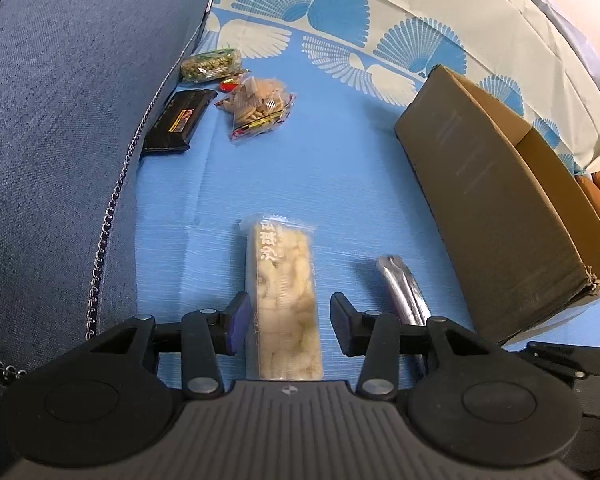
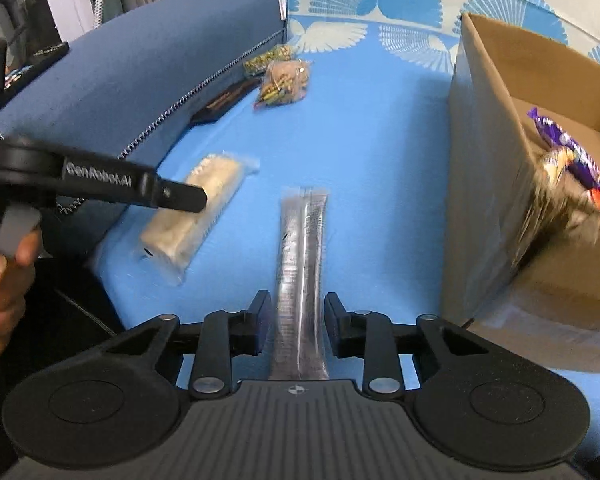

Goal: Organize snacks
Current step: 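Lower the left tool onto the white rice-cracker bar while the right tool reaches the silver stick packet, then close the left tool on the white bar while the right tool grips the silver packet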

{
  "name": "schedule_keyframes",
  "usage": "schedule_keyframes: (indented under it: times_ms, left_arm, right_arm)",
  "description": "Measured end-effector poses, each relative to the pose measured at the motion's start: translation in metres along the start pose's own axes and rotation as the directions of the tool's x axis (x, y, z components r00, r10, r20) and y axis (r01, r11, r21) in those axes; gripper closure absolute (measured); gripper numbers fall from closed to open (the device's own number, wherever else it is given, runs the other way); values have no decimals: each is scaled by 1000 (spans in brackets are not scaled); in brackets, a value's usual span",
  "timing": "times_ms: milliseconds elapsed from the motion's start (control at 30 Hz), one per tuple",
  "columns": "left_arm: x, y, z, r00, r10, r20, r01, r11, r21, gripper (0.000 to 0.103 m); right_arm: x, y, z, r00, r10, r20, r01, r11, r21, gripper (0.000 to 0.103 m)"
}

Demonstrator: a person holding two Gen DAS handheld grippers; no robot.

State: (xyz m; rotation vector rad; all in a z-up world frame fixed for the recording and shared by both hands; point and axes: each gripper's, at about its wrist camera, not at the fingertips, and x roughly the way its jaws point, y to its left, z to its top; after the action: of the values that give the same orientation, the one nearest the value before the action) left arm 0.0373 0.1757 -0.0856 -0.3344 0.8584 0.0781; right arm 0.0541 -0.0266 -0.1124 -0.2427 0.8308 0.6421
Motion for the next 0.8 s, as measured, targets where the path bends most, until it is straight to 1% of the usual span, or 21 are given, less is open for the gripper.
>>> schedule_keyframes:
  times_ms: [33,167,267,467,500,533,567,600,733,800]
  left_arm:
    - [0,0,0,1000,1,-1,-1,1000,2,54]
    - [2,-3,0,1000,9,-10,-8,1000,18,53]
    - [5,-6,0,1000,14,-17,-14,999,32,51]
    - [10,-8,1,999,18,-31,-17,999,41,48]
    - [11,-8,1,999,19,-32,-17,999,42,48]
    - [11,-9,1,999,19,-34,-18,999,44,48]
    - [11,-9,1,999,20,-35,-18,999,45,48]
    - [11,-9,1,999,20,-36,-19,999,46,48]
    - [12,-9,1,999,21,-38,-19,999,49,48]
    - [13,-9,1,999,22,-41,-20,999,50,48]
  right_arm:
    - [3,1,-1,1000,-4,1,4,1000,-4,71]
    - [12,4,0,1000,-11,11,11,999,-32,62]
    - [16,11,0,999,-27,21,28,996,-81,58]
    - [20,16,0,998,-59,35,64,989,-135,58]
    - [20,16,-1,997,-63,38,68,988,-139,59]
    - [19,16,-1,997,-69,41,74,987,-143,66]
    - [19,15,-1,996,-76,47,82,986,-145,76]
    - [18,15,-1,996,-78,50,84,986,-142,82]
    - [13,8,3,996,-57,74,64,993,-97,94]
    - [12,9,3,994,-60,89,69,993,-99,94]
